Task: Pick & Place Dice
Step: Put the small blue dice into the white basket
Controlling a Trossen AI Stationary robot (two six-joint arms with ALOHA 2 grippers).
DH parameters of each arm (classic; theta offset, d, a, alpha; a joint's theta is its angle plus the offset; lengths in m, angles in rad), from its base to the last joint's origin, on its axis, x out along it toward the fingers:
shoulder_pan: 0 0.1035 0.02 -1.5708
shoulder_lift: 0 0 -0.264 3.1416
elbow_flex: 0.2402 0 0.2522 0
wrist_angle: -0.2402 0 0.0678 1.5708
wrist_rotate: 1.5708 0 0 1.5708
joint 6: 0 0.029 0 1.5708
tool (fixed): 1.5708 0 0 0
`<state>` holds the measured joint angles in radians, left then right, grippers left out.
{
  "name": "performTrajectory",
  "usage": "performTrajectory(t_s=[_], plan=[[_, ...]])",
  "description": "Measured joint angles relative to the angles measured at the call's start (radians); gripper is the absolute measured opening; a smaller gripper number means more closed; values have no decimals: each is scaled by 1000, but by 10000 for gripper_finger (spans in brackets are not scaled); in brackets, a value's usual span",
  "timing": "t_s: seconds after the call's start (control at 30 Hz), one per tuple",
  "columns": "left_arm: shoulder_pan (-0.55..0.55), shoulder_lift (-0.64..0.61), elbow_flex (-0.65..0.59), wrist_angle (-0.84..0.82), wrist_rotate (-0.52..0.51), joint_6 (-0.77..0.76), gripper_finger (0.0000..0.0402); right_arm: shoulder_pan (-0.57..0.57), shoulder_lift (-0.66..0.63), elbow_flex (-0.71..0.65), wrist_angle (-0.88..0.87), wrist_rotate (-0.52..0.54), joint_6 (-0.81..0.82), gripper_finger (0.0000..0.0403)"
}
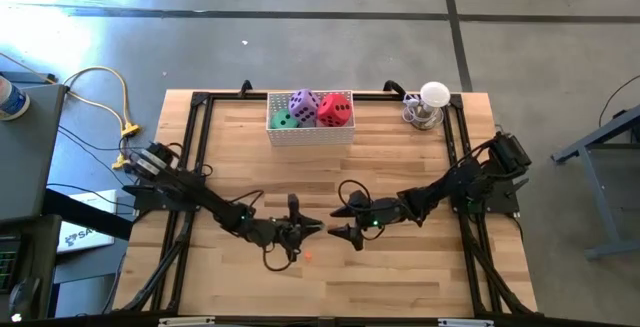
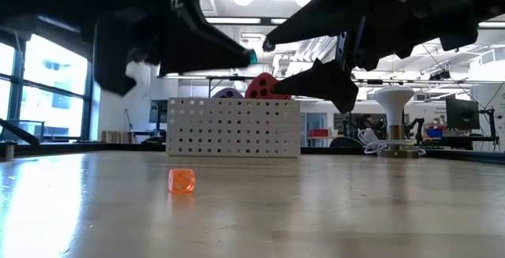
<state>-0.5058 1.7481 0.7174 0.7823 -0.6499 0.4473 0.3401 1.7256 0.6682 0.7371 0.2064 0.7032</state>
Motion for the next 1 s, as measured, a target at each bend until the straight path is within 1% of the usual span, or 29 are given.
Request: performTrajectory(t_s=[0.07,0.23,0.33,0.53,0.7,1.0], plan=[[7,31,0,40,21,13,44,0,0,0,0,0,0,300],[9,93,1,202,22,132,44,0,0,0,0,0,0,300],[10,114,2,258,25,163,44,0,0,0,0,0,-7,300],[28,132,7,262,31,135,44,0,0,0,0,0,-26,300],[28,145,16,276,34,165,44,0,0,0,0,0,-26,300],[40,146,16,279,45,166,44,-2,0,0,2,0,-27,300]])
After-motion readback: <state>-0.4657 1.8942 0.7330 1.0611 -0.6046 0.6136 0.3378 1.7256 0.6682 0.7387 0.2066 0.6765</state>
